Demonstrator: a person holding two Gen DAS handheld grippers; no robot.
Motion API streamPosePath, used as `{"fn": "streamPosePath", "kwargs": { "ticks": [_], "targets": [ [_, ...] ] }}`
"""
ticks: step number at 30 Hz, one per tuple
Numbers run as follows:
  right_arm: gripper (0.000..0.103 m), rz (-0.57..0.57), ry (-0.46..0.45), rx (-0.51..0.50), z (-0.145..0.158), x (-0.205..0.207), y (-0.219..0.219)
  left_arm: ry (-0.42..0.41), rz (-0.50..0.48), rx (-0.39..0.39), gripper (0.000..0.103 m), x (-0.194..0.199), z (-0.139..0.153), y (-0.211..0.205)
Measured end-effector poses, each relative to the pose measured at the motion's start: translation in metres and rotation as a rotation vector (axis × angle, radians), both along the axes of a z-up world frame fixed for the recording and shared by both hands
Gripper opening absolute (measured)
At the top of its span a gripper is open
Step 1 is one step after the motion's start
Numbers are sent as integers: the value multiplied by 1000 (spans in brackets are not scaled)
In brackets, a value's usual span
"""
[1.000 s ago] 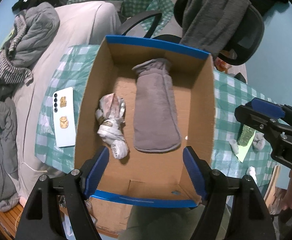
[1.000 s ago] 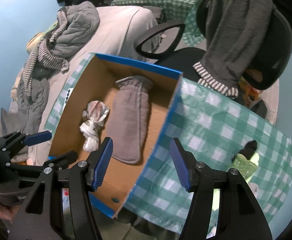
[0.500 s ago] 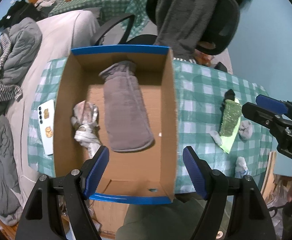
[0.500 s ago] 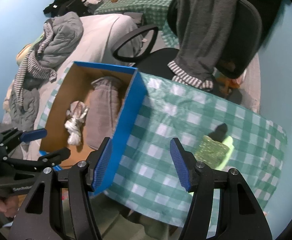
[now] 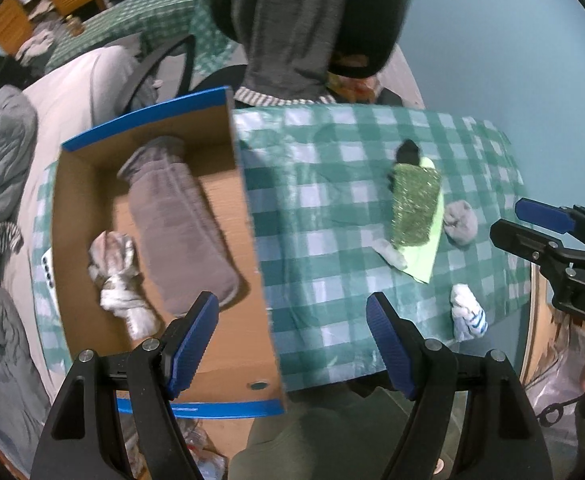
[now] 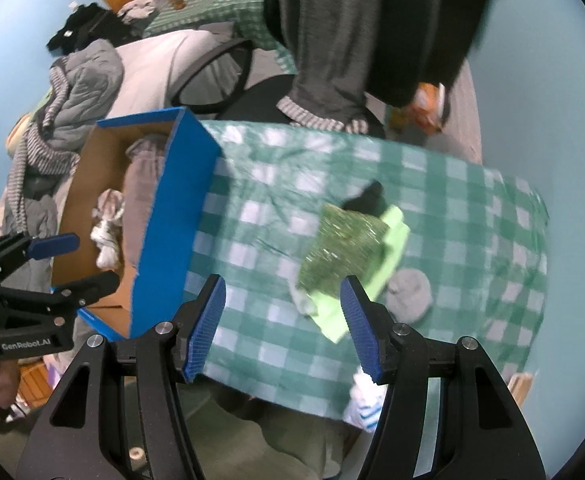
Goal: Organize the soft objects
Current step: 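Move the right gripper back over the table to the blue-striped white sock, then close the right gripper on the blue-striped white sock and lift it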
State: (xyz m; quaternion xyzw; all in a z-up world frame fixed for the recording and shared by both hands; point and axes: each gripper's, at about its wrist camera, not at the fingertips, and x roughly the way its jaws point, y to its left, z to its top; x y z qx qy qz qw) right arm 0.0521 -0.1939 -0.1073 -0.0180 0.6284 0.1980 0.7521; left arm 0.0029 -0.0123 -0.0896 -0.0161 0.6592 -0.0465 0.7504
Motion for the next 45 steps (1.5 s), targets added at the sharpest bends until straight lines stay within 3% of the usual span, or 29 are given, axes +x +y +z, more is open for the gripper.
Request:
{"fn": "streamPosePath", "kwargs": {
  "ticks": [12,21,28,45],
  "targets": [
    [60,-118,57,-34,-40,-25,-65,44,-134,14,78,3,-24,-53],
    [60,-160,157,-48,-89,-50,-90,87,-216,36,78,1,-47,-86],
    [60,-164,220,-54,-124,-67,-99,115,-239,29,78,-2,-66,-101],
    [60,-95,235,-110,-160,-79,-88,171,-210,23,78,-2,-105,-110]
  ]
}}
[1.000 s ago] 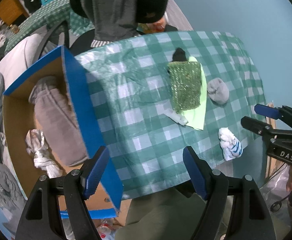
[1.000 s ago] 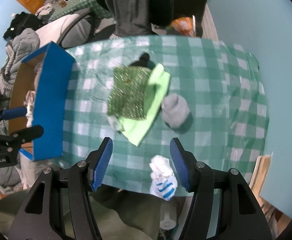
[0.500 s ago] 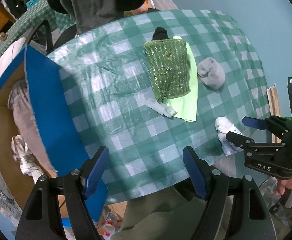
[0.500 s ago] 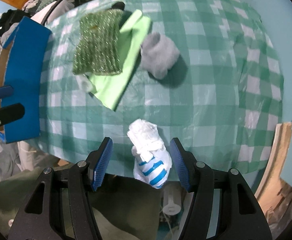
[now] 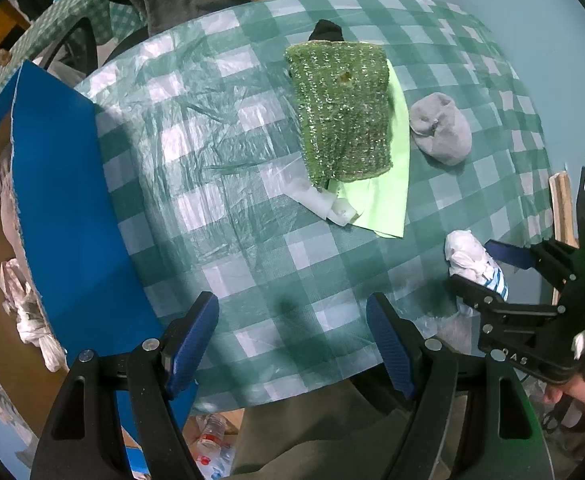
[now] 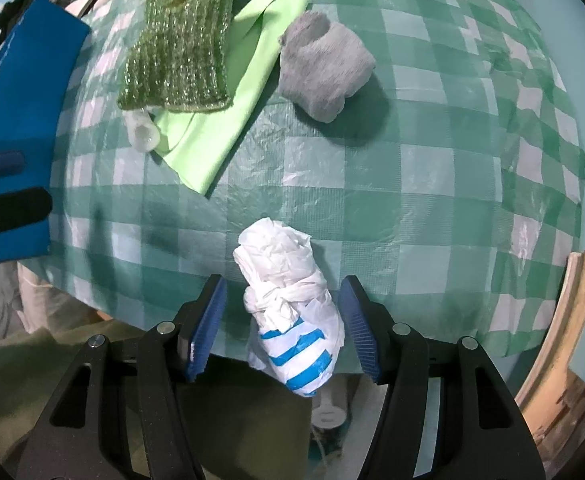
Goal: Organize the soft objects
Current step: 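Close the right gripper on the blue-striped white sock and lift it, then lower the left gripper onto the green scrubber pad and grasp it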
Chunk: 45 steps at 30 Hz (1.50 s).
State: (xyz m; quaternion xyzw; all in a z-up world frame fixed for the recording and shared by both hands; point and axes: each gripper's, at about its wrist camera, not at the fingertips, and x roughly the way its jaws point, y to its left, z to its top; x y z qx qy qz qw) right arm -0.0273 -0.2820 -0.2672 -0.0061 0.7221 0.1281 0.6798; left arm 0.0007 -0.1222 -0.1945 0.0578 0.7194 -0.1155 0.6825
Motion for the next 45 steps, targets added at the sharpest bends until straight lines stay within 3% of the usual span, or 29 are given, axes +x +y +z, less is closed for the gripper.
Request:
{"fn": "streamPosePath", "kwargs": {
  "ticks": [3,6,25,45],
  "targets": [
    [43,5,6,5,-3,-1,0,-3,12,-6,78,3,0,1],
    [39,6,4,14,-3,0,-1,-4,25,-14,78,8,0,2],
    [38,-48,-115,80,48,50,-28,-13,97,-65,78,45,-11,-9],
    [38,3,-138,107,55,96,-34,-6,194,-64,78,72,-46,-17]
  ]
}}
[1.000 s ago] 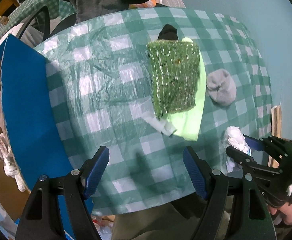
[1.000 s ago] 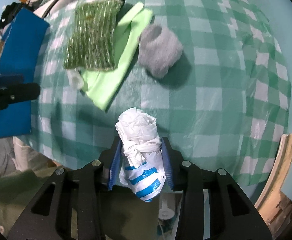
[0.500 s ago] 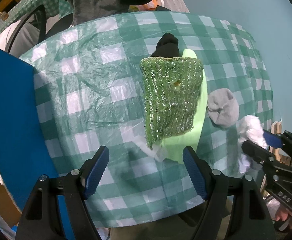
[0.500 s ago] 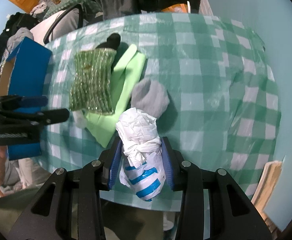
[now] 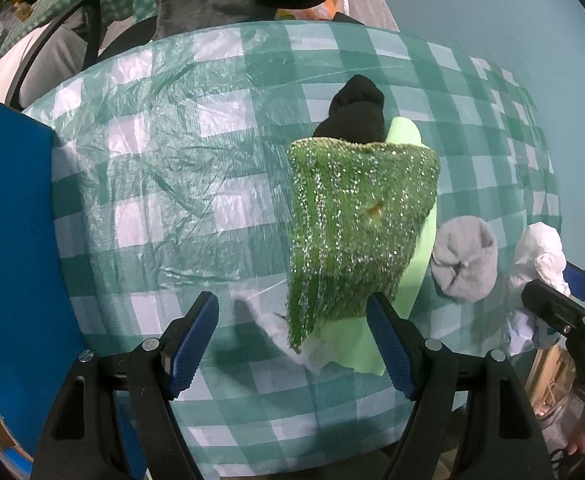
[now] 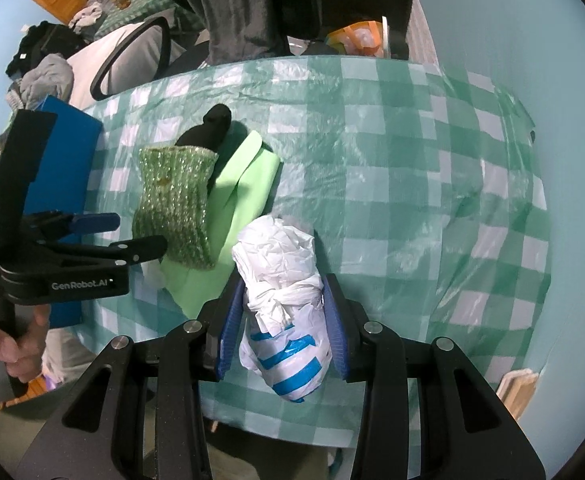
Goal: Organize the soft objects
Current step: 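Lower the left gripper onto the green scrubber pad and grasp it, then lift the green scrubber pad with the left gripper while the right holds the sock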
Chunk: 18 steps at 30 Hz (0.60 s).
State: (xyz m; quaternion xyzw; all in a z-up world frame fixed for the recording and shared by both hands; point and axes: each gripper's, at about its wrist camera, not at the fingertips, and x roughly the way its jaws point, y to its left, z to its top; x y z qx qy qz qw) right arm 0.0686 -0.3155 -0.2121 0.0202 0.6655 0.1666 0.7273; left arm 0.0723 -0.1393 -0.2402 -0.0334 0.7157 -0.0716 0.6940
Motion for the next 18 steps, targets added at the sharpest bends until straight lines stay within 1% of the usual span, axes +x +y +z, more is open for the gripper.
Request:
{"fn": "streamPosePath", "kwargs": {
  "ticks": [3,4,5,6,8,11,12,18],
  "targets": [
    [38,8,3,4,-1,4,2,-6,8,4,75,0,-1,0],
    [38,11,4,7,-1,5,2,-7,9,4,66,1,0,0],
    [38,12,5,8,-2,5,2,-6,10,4,55,1,1,-2],
    [38,12,7,9,-2,6,2,-2,9,3,50,2,1,-2],
    [38,10,10,12,-3,7,2,4,8,-8,26,3,2,-2],
    [38,8,12,17,-3,8,1,-14,2,-17,13,3,7,-1],
    [38,6,12,18,-3,8,1,-20,1,-22,11,2,10,-1],
    [38,-8,7,28,0,6,3,-65,-32,-52,9,-4,29,-3]
  ]
}}
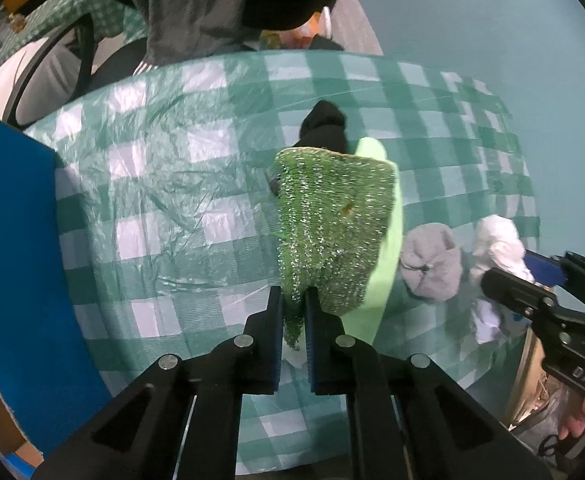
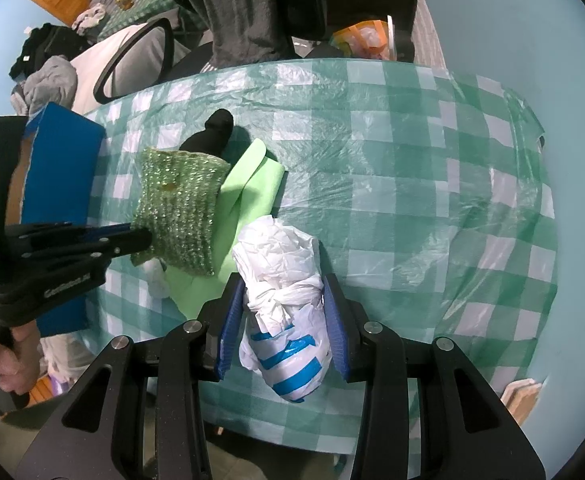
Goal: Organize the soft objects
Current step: 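Lift the green scrubber pad with the left gripper while the right holds the sock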
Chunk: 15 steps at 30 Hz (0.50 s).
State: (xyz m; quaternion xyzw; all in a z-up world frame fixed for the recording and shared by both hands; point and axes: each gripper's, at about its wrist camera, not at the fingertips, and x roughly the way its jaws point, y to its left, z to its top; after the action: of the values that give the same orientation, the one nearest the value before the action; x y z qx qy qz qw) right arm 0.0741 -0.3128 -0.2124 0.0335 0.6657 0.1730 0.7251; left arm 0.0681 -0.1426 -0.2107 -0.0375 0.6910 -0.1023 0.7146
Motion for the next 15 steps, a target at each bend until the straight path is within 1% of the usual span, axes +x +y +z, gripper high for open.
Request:
{"fn": "streamPosePath", "kwargs": {
  "ticks": [5,10,15],
  "targets": [
    [38,-11,-4,6,2,-2,0,-36,-31,-8,7,-8,15,-4],
    [38,-21,-15,14,8,-4,1,-69,-56,-26,6,-8,30,-6],
    [38,-29,-27,18,15,-6,2,-105,-86,-29,6,-12,43,-8]
  ]
}}
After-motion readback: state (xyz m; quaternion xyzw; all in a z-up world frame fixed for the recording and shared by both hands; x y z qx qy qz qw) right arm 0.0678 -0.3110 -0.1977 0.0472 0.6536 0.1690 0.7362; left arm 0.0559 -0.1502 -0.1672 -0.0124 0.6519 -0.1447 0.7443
